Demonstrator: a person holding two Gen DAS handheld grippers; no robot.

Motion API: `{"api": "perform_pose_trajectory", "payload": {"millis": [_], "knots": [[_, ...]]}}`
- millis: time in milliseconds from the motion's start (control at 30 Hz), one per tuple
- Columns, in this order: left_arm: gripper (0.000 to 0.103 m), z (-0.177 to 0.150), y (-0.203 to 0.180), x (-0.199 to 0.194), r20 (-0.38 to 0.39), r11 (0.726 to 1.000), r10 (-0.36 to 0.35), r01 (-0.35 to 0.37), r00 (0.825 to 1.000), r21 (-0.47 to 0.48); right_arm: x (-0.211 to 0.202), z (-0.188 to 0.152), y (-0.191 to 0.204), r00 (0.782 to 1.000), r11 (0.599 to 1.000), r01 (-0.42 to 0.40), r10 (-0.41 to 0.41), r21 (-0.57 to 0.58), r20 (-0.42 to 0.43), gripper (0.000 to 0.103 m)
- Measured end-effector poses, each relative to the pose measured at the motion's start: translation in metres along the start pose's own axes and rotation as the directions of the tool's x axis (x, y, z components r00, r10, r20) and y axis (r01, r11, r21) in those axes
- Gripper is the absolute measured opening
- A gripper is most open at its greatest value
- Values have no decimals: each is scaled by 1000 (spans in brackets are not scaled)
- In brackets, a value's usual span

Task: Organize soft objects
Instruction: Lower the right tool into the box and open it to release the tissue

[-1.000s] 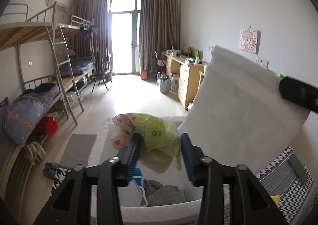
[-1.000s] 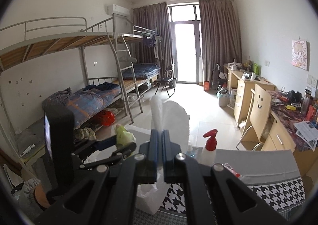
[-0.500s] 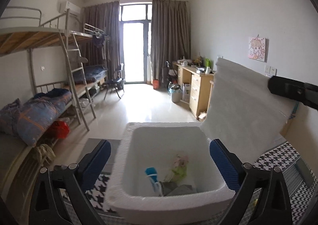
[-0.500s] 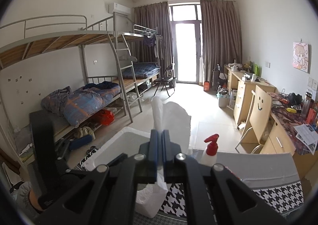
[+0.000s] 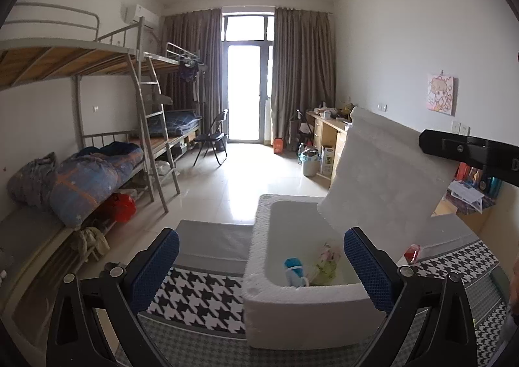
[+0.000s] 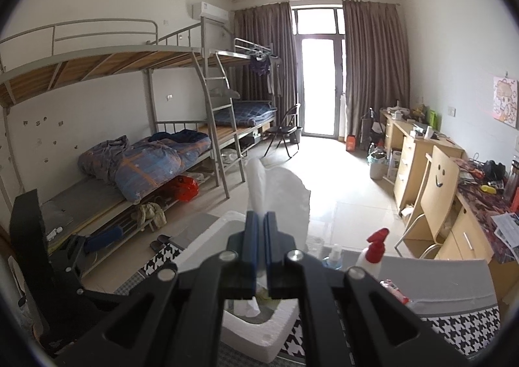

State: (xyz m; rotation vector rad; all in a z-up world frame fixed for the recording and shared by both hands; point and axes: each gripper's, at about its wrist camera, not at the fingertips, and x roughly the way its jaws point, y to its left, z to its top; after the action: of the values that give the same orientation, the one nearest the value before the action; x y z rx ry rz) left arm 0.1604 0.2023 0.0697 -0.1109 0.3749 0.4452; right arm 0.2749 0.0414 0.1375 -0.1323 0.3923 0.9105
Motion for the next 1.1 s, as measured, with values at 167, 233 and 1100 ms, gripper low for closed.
{"api": "perform_pose_trajectory", "payload": {"millis": [167, 233, 1100], "knots": [[102, -4, 14, -7, 12, 1000, 18, -18, 1000, -15, 12, 0, 9, 1000, 1000, -1, 1, -20, -20, 6], [102, -7, 17, -10, 13, 1000, 15, -14, 1000, -16, 15, -1, 11, 1000, 1000, 0, 0, -29, -25, 6], [102, -27, 41, -18, 1, 997, 25, -25, 1000, -76, 78, -26, 12, 974, 999, -50, 53, 17, -222, 6]]}}
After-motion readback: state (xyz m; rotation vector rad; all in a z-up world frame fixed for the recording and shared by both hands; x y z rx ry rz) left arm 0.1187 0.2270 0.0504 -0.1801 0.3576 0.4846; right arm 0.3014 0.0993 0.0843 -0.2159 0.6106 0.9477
